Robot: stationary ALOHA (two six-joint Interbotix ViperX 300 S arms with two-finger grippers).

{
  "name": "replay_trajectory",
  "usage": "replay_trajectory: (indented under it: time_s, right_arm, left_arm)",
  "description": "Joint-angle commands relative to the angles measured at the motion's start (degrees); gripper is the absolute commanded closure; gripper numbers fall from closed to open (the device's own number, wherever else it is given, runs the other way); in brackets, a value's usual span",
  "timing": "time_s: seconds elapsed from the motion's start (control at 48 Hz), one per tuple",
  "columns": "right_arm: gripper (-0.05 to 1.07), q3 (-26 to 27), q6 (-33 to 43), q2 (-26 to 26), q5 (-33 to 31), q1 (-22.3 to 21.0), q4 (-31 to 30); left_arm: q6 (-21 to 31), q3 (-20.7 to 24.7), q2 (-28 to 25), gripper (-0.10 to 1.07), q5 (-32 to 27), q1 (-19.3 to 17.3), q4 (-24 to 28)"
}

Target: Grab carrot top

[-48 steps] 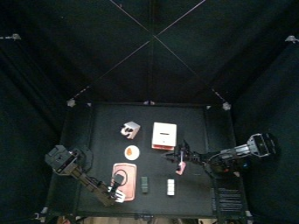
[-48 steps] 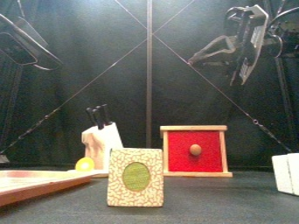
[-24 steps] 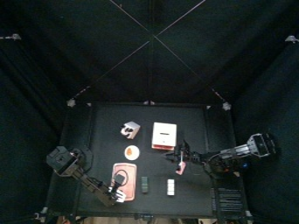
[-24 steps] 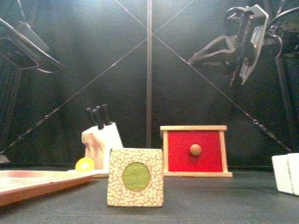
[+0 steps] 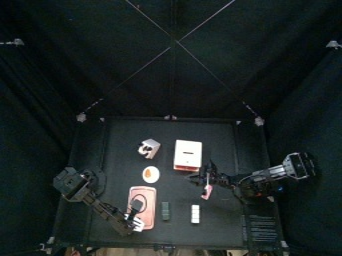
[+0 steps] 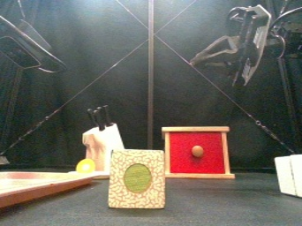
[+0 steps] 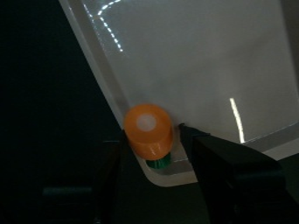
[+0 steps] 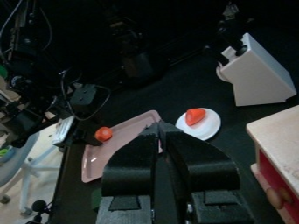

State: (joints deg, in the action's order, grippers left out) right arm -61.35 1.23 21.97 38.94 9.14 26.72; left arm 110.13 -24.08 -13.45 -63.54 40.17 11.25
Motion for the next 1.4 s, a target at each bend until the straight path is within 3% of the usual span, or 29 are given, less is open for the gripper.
replay_trajectory:
  time_s: [0.0,0.75,1.104,1.375]
  right_arm:
    - [0.52,0.6,0.0,0.5,0.4,-0.1,-0.2]
    - [0.52,0.5,0.0,0.5,0.4,-0.1,-0.2]
    - [0.52,0.5,0.0,0.5,0.4,0.0,-0.1]
    - [0.52,0.5,0.0,0.5,0.4,-0.1,-0.2]
  left_arm:
    - [0.1,1.4,0.5,0.11,-0.1,-0.2,0.2]
    - [0.1,1.9,0.4,0.12,-0.5,-0.2,0.3]
    - [-0.2,2.0,0.7,0.43,-0.5,-0.2,0.3]
    - [-0.1,2.3,1.8,0.44,-0.5,-0.2,0.8]
